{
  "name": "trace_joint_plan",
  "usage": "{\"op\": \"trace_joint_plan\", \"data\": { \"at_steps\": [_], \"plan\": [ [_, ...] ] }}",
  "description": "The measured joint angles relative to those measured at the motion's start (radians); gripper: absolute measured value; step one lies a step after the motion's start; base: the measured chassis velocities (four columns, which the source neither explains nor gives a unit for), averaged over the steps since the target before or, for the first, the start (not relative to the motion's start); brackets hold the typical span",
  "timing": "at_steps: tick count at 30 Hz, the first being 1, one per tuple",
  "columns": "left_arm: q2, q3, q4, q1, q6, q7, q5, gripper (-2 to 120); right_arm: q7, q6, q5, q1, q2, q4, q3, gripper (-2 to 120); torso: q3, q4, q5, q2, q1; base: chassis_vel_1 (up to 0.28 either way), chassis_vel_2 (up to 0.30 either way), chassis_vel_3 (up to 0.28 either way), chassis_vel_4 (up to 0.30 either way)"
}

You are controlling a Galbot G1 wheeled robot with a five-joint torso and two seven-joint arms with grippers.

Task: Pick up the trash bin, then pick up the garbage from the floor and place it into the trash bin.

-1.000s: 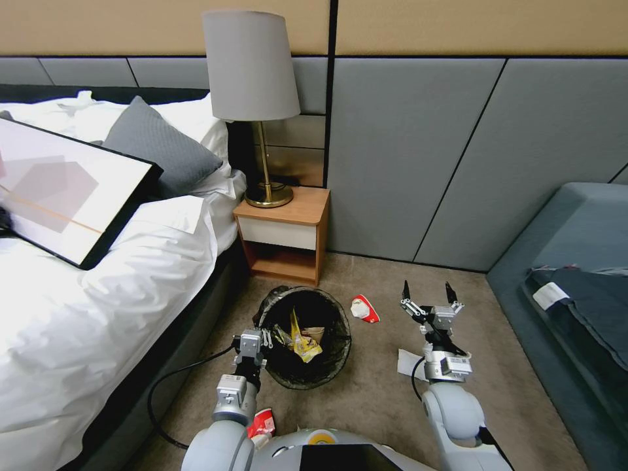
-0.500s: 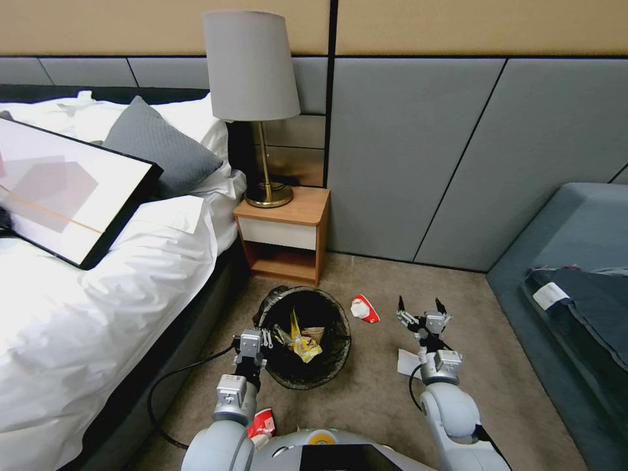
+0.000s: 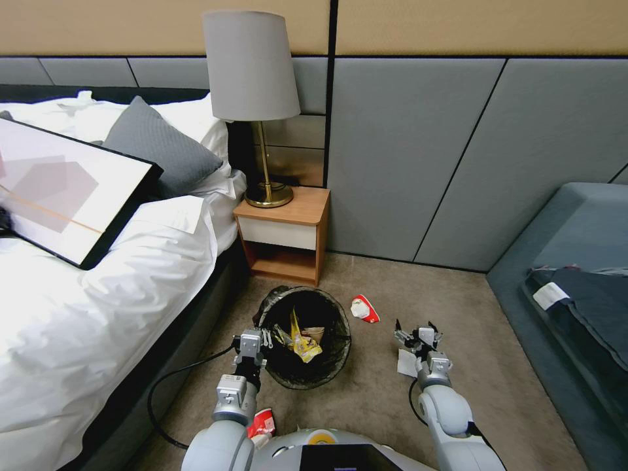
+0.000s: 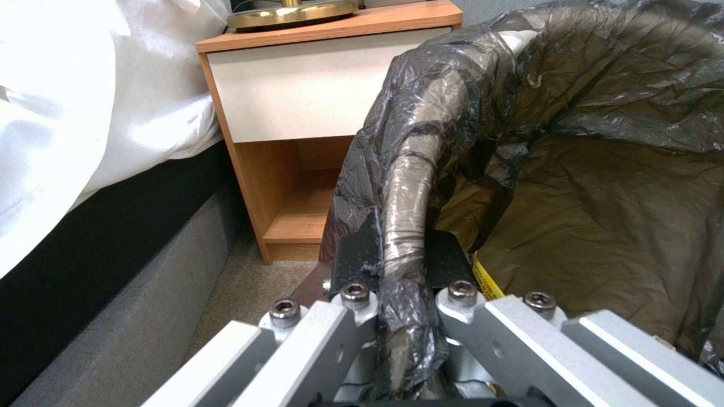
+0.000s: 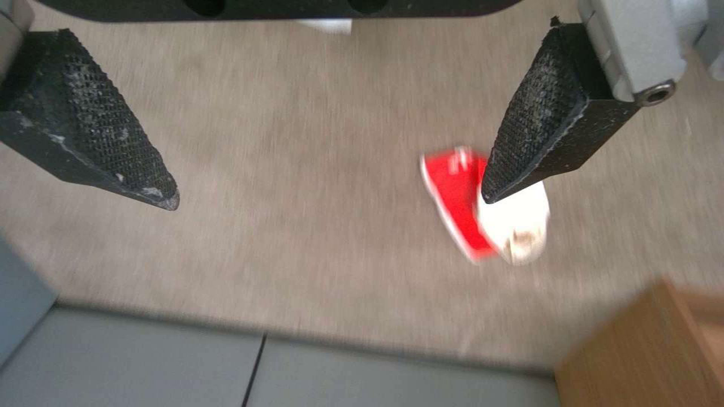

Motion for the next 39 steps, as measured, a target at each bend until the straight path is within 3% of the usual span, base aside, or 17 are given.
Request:
{"op": "trace_joint_plan", "data": {
  "at_steps": [4, 16, 39],
  "plan": [
    [0.0, 0.0, 0.0, 0.0, 0.0, 0.0, 0.0, 1, -0.014, -0.005, 0.007, 0.02, -0.005, -0.104, 0.002, 100, 0.0, 0.0, 0.0001, 0.0, 0.0, 0.0, 0.0, 0.0, 0.0],
    [0.0, 0.0, 0.0, 0.0, 0.0, 0.0, 0.0, 1, -0.038, -0.012, 0.024, 0.051, -0.015, -0.245, 0.012, 100, 0.0, 0.0, 0.0, 0.0, 0.0, 0.0, 0.0, 0.0, 0.0],
    [0.0, 0.0, 0.0, 0.0, 0.0, 0.0, 0.0, 1, -0.058, 0.023, 0.03, 0.111, -0.004, -0.419, 0.034, 100, 0.0, 0.0, 0.0, 0.0, 0.0, 0.0, 0.0, 0.0, 0.0]
  ]
}}
